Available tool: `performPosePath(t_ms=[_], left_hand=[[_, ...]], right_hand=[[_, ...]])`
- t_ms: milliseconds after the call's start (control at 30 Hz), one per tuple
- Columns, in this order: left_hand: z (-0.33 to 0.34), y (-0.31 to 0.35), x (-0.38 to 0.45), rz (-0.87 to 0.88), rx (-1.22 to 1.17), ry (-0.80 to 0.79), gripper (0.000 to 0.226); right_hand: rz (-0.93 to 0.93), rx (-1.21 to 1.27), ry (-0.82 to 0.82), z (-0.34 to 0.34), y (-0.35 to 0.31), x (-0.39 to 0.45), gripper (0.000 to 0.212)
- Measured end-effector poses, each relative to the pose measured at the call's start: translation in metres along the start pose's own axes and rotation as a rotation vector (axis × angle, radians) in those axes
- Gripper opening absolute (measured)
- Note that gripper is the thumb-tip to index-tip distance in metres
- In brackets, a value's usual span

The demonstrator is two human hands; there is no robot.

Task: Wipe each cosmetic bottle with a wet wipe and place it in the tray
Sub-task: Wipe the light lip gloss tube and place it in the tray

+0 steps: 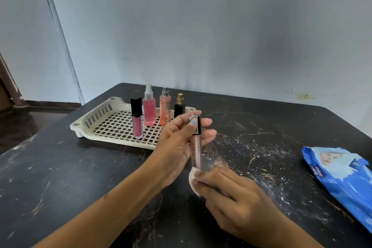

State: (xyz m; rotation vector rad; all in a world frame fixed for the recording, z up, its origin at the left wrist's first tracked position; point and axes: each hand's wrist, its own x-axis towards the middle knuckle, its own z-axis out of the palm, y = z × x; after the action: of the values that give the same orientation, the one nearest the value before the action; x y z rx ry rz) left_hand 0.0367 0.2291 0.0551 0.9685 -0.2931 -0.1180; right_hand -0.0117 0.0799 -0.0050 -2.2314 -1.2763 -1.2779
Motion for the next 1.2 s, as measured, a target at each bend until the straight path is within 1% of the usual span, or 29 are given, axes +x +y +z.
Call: performPosePath(t_ms=[67, 100, 167, 233, 300, 367, 433, 633, 700, 833, 1100, 1200], left_hand=[[-0.003, 0.005, 0.001, 0.146, 0.109, 0.022, 0.033], [-0.005, 0.008, 0.001, 0.232, 0.202, 0.049, 0.037], [-0.010, 0.014, 0.003, 0.397, 0.418, 0.140, 0.037], [-0.016, 0.018, 0.006, 0.494, 0.571, 0.230, 0.033], [-0.024, 0.019, 0.010, 0.535, 0.668, 0.292, 0.033], [-0.030, 0.019, 0.014, 0.553, 0.737, 0.315, 0.032], [-0.036, 0.019, 0.017, 0.559, 0.756, 0.332, 0.031], [-0.049, 0.013, 0.028, 0.560, 0.887, 0.337, 0.034], [-0.054, 0.011, 0.030, 0.577, 0.916, 0.340, 0.032], [-0.060, 0.009, 0.034, 0.580, 0.919, 0.348, 0.029], [-0.063, 0.007, 0.035, 0.581, 0.918, 0.337, 0.031], [-0.062, 0.007, 0.033, 0.586, 0.973, 0.316, 0.031]], right_hand=[[-0.003, 0.006, -0.010, 0.001, 0.001, -0.001, 0.016], [0.002, 0.011, -0.015, 0.001, 0.002, -0.002, 0.015], [0.018, 0.025, -0.022, 0.001, 0.005, -0.003, 0.015], [0.036, 0.043, -0.029, 0.000, 0.006, -0.003, 0.016], [0.044, 0.050, -0.034, 0.001, 0.006, -0.004, 0.018], [0.054, 0.048, -0.034, 0.001, 0.007, -0.005, 0.019], [0.065, 0.041, -0.032, 0.001, 0.007, -0.005, 0.019], [0.106, 0.039, -0.038, 0.001, 0.007, -0.004, 0.020], [0.112, 0.045, -0.035, 0.001, 0.007, -0.004, 0.020], [0.110, 0.041, -0.035, 0.002, 0.007, -0.004, 0.019], [0.123, 0.039, -0.041, 0.003, 0.008, -0.005, 0.019], [0.131, 0.047, -0.044, 0.003, 0.009, -0.006, 0.019]])
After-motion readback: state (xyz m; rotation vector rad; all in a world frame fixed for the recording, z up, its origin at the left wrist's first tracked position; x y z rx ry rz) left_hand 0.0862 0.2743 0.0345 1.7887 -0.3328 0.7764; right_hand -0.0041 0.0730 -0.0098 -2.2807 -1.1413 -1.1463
